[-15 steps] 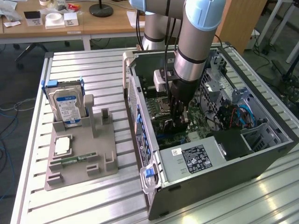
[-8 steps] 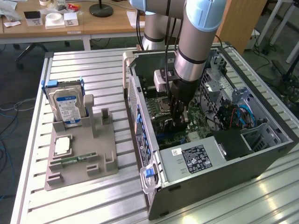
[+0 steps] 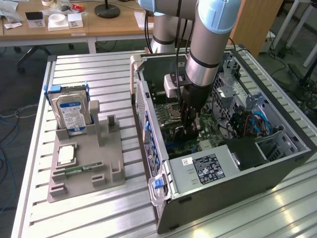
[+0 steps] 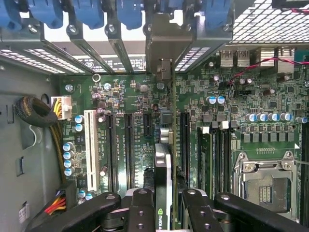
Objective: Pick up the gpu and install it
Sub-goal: 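Insert the gpu into the slot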
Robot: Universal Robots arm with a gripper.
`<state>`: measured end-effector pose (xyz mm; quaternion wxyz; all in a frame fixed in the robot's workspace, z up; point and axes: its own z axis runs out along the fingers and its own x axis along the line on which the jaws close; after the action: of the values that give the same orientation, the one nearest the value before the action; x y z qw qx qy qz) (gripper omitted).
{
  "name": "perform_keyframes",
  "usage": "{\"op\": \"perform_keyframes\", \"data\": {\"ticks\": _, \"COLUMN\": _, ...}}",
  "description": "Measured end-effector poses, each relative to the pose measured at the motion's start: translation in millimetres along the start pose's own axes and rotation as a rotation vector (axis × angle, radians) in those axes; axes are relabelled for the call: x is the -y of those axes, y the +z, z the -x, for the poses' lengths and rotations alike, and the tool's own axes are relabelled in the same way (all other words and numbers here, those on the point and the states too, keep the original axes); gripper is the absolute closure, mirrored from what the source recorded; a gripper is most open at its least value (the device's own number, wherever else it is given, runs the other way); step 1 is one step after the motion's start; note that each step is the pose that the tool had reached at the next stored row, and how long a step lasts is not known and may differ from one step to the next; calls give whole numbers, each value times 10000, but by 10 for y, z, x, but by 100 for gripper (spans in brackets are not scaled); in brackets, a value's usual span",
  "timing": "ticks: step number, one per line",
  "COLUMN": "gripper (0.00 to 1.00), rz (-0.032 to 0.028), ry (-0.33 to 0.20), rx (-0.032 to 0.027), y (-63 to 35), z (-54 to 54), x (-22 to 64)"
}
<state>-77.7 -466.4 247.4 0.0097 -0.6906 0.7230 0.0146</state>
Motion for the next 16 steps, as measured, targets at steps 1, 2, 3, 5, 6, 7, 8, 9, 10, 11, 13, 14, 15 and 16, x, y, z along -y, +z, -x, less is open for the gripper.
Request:
{"op": "perform_keyframes", "data": {"ticks": 1, "gripper": 73, "rz": 0, "ry": -12, "rx": 0, "y": 0, "z": 0, "x": 0}}
{"op": "perform_keyframes", "data": {"ticks": 2, "gripper": 73, "rz": 0, "ry": -19, "rx": 1, "y": 1, "z": 0, "x": 0}}
{"op": "perform_keyframes", "data": {"ticks": 3, "gripper": 73, "rz": 0, "ry": -26, "rx": 1, "y": 0, "z": 0, "x": 0}}
{"op": "perform_keyframes", "data": {"ticks": 5, "gripper": 73, "rz": -1, "ry": -31, "rx": 2, "y": 0, "z": 0, "x": 0}}
{"op": "perform_keyframes", "data": {"ticks": 6, "gripper": 73, "rz": -1, "ry": -32, "rx": -1, "y": -1, "z": 0, "x": 0}}
{"op": "perform_keyframes", "data": {"ticks": 7, "gripper": 73, "rz": -1, "ry": -33, "rx": -3, "y": -2, "z": 0, "x": 0}}
{"op": "perform_keyframes", "data": {"ticks": 8, "gripper": 73, "rz": -1, "ry": -36, "rx": -5, "y": -2, "z": 0, "x": 0}}
{"op": "perform_keyframes", "data": {"ticks": 9, "gripper": 73, "rz": 0, "ry": -40, "rx": -7, "y": -2, "z": 0, "x": 0}}
{"op": "perform_keyframes", "data": {"ticks": 10, "gripper": 73, "rz": 1, "ry": -45, "rx": -8, "y": -3, "z": 0, "x": 0}}
{"op": "perform_keyframes", "data": {"ticks": 11, "gripper": 73, "rz": 0, "ry": -53, "rx": -8, "y": -3, "z": 0, "x": 0}}
{"op": "perform_keyframes", "data": {"ticks": 13, "gripper": 73, "rz": 1, "ry": -79, "rx": -9, "y": -2, "z": 0, "x": 0}}
{"op": "perform_keyframes", "data": {"ticks": 14, "gripper": 73, "rz": 2, "ry": -89, "rx": -10, "y": -3, "z": 0, "x": 0}}
{"op": "perform_keyframes", "data": {"ticks": 15, "gripper": 73, "rz": 2, "ry": -94, "rx": -10, "y": -2, "z": 0, "x": 0}}
{"op": "perform_keyframes", "data": {"ticks": 16, "gripper": 73, "rz": 3, "ry": -106, "rx": -11, "y": 0, "z": 0, "x": 0}}
